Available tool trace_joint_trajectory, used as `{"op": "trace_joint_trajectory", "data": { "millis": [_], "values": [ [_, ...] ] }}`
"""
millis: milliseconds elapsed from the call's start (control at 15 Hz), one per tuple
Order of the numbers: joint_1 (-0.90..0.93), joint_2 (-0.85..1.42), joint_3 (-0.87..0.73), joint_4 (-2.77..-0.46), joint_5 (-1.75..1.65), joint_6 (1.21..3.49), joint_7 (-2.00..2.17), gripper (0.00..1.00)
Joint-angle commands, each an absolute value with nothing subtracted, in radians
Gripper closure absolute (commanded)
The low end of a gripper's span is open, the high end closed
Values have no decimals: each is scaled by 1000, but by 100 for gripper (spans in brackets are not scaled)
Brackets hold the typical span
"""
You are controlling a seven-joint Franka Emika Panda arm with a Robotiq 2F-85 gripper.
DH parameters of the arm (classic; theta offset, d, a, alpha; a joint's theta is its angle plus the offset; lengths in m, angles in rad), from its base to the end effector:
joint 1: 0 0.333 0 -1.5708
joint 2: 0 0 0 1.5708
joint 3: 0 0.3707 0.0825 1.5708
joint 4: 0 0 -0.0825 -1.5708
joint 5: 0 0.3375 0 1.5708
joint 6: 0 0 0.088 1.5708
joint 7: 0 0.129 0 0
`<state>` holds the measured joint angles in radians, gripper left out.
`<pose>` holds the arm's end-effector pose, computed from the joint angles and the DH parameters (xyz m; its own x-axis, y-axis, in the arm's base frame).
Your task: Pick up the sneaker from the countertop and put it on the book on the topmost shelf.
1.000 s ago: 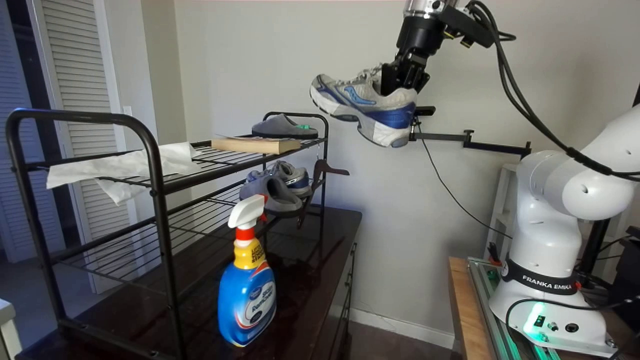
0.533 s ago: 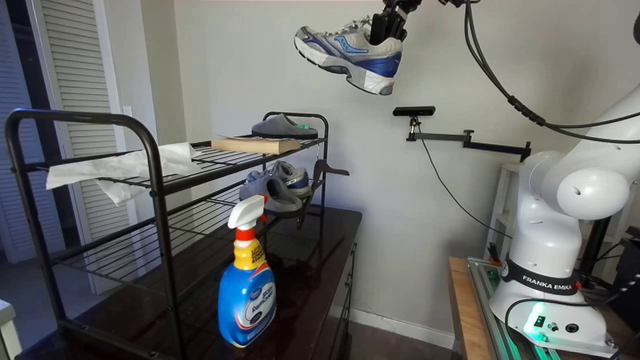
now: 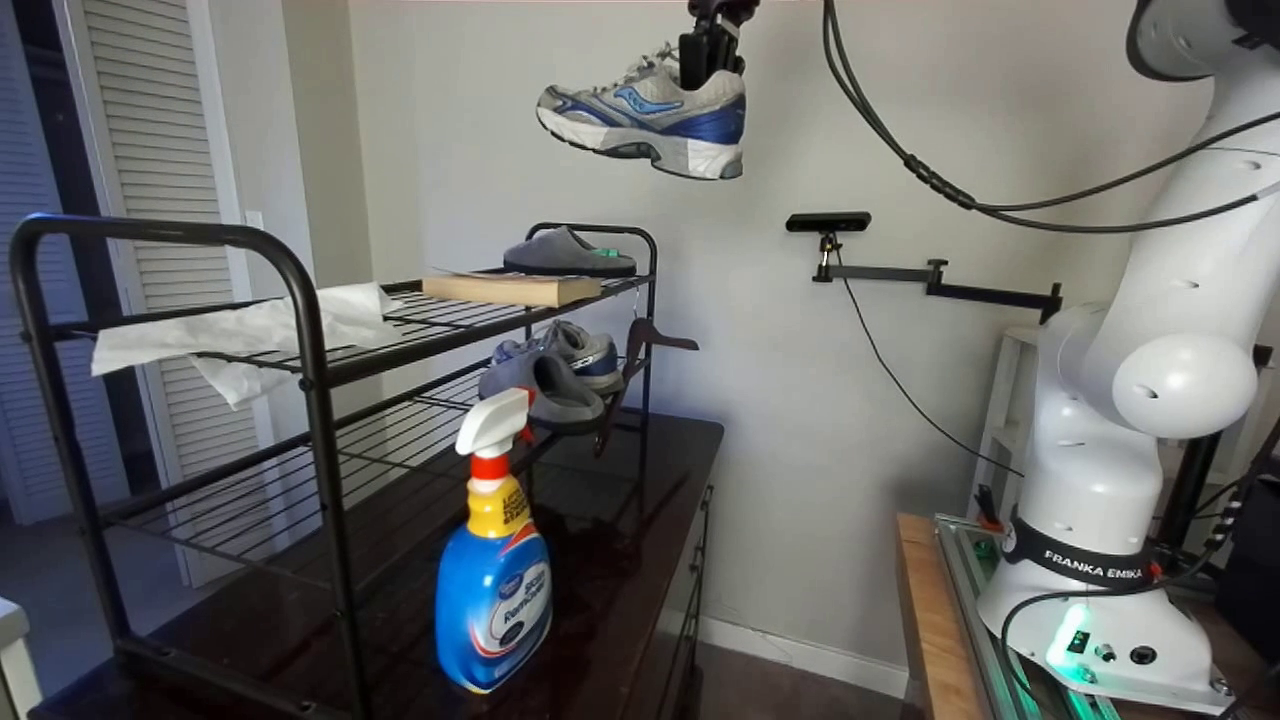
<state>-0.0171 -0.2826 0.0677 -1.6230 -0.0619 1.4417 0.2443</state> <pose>0.3860 0.0178 0.7501 0.9727 -0.2006 0.1170 -0.2078 -0.9768 0.0523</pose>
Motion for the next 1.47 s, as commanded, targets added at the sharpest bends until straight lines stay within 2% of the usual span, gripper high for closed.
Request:
{"op": "trace_joint_trajectory", "data": {
  "millis": [0,667,1200,1400],
  "values": [
    [-15,-105,65,-1382,-74,1357,242,97],
    [15,280,43,-976,-87,1259,177,97],
    [1,507,48,-671,-74,1118,102,97],
    [19,567,25,-598,-57,1144,125,97]
  ]
}}
